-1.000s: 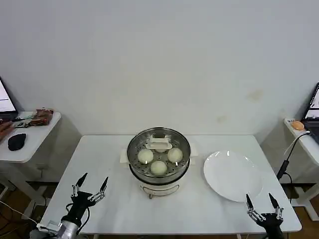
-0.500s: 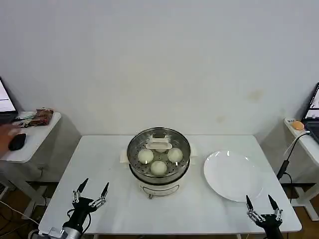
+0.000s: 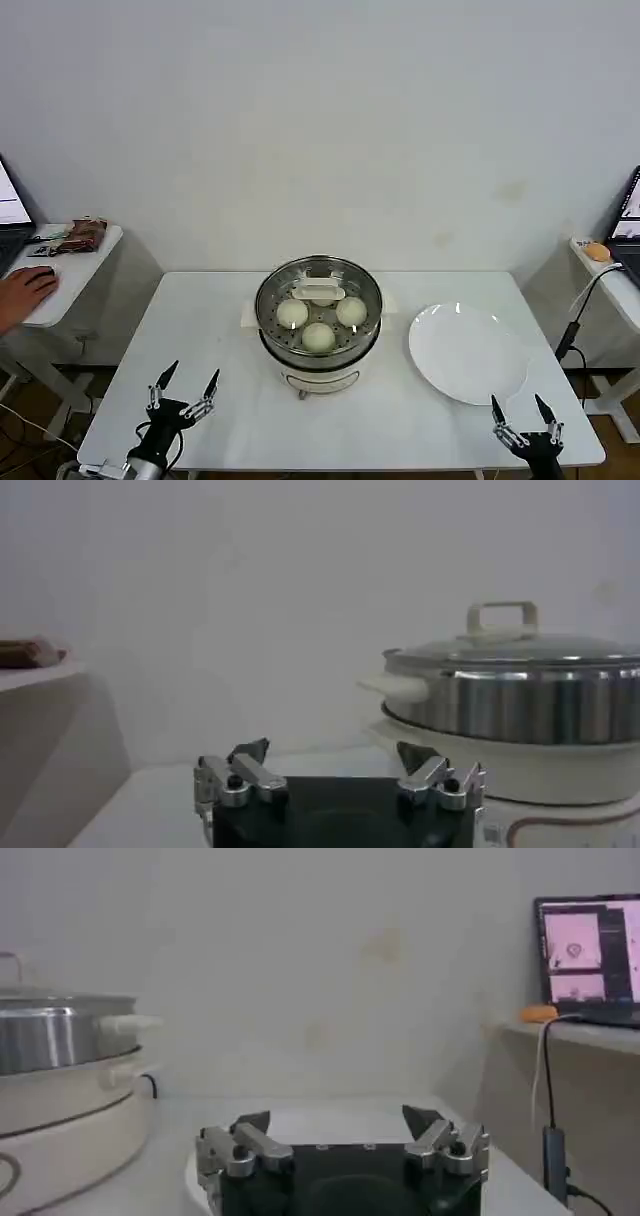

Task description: Take steamed baozi put them in steamer then cover it.

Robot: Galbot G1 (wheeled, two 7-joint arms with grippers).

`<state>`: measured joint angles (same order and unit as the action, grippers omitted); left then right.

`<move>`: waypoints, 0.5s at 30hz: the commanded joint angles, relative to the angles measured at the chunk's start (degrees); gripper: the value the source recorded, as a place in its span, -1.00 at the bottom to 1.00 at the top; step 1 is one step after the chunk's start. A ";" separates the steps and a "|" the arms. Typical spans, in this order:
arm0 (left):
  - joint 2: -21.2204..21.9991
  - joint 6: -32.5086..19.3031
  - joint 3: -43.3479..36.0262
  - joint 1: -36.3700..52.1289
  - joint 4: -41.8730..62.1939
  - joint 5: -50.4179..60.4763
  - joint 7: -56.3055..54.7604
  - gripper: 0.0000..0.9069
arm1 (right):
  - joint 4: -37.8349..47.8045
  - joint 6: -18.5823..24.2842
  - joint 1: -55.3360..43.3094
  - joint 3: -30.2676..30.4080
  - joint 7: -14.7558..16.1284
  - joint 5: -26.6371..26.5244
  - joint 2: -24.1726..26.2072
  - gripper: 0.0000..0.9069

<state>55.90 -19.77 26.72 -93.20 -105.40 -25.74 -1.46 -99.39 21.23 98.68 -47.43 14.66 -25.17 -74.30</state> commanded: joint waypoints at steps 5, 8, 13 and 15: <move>0.20 -0.21 -0.72 0.56 0.54 0.00 -0.16 1.00 | -0.32 0.21 -0.19 1.47 -1.74 4.11 -1.46 1.00; 0.11 -0.19 -1.01 0.87 0.84 0.01 -0.36 1.00 | -0.41 0.50 -0.58 2.12 -2.81 5.84 -2.53 1.00; -0.08 -0.03 -1.14 1.18 0.91 -0.15 -0.56 1.00 | -0.47 0.62 -1.12 2.91 -3.92 7.60 -3.20 1.00; -0.18 0.08 -1.15 1.23 0.87 -0.16 -0.58 1.00 | -0.58 0.57 -1.34 3.10 -4.31 8.01 -3.30 1.00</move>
<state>55.81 -19.86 25.66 -92.00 -104.53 -25.87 -2.01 -99.74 21.74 97.74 -45.28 12.03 -20.60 -76.66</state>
